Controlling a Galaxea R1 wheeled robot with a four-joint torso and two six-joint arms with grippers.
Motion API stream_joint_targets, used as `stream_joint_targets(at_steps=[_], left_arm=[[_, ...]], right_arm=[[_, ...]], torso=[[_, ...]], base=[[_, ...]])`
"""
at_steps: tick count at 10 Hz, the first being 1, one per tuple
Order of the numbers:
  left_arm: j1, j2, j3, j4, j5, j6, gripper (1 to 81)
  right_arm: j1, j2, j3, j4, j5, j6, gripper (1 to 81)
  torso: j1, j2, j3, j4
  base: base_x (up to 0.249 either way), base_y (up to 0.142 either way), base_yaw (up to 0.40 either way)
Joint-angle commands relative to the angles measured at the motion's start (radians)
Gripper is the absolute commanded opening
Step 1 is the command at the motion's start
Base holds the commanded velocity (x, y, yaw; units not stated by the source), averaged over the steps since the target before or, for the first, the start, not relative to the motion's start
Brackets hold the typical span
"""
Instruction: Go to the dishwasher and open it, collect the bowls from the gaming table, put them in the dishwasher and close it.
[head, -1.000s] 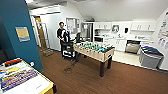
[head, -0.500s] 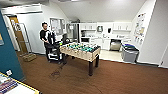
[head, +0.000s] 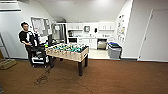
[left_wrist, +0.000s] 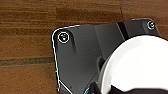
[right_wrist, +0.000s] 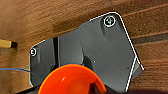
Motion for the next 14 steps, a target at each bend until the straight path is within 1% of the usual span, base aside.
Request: stream_joint_targets(at_steps=[1,3,5,12,13,14], left_arm=[[-0.058,-0.012,0.001,0.004,0.035,-0.001,1.0],[-0.058,-0.014,0.001,0.001,0.035,-0.001,1.0],[-0.058,-0.015,0.001,-0.001,0.035,-0.001,1.0],[-0.056,-0.02,0.003,-0.007,0.032,-0.001,1.0],[-0.056,-0.023,0.003,-0.007,0.015,-0.002,1.0],[-0.056,-0.023,0.003,-0.007,0.012,-0.004,1.0]], right_arm=[[0.045,-0.009,0.003,-0.017,-0.046,0.0,1.0],[0.046,-0.007,0.003,-0.017,-0.046,-0.001,1.0],[0.046,-0.007,0.003,-0.018,-0.046,-0.001,1.0],[0.05,-0.006,0.0,-0.018,-0.046,-0.003,1.0],[0.048,-0.006,-0.003,-0.018,-0.046,-0.003,1.0],[0.046,-0.006,-0.006,-0.018,-0.046,-0.003,1.0]], torso=[[0.001,0.0,0.0,0.0],[0.001,0.0,0.0,0.0],[0.001,0.0,0.0,0.0],[0.001,0.0,0.0,0.0],[0.001,0.0,0.0,0.0],[0.001,0.0,0.0,0.0]], base=[[0.0,0.0,-0.393],[0.0,0.0,-0.314],[0.0,0.0,-0.099],[0.0,0.0,0.0],[0.0,0.0,0.0],[0.0,0.0,0.0]])
